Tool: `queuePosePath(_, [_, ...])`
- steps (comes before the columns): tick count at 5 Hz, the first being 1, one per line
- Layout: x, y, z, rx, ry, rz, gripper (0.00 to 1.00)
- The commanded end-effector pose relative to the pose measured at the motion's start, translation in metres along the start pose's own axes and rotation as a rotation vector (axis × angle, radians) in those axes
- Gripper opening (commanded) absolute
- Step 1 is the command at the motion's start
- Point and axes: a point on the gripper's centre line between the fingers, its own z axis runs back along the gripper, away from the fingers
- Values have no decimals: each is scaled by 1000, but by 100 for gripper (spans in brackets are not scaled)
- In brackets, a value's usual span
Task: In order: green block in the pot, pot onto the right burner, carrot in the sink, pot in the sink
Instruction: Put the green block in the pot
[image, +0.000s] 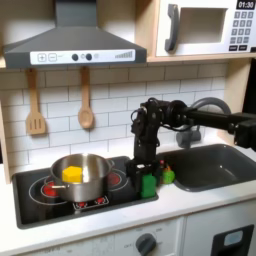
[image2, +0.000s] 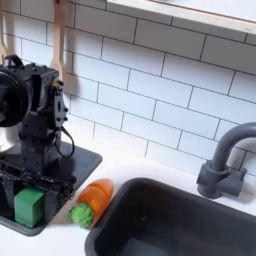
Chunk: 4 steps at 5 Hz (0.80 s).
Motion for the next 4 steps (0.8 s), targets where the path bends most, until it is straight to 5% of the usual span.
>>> queuePosePath(1, [-2,-2,5,-10,-13,0,0])
queuePosePath(4, [5,0,31,-13,-35,1,0])
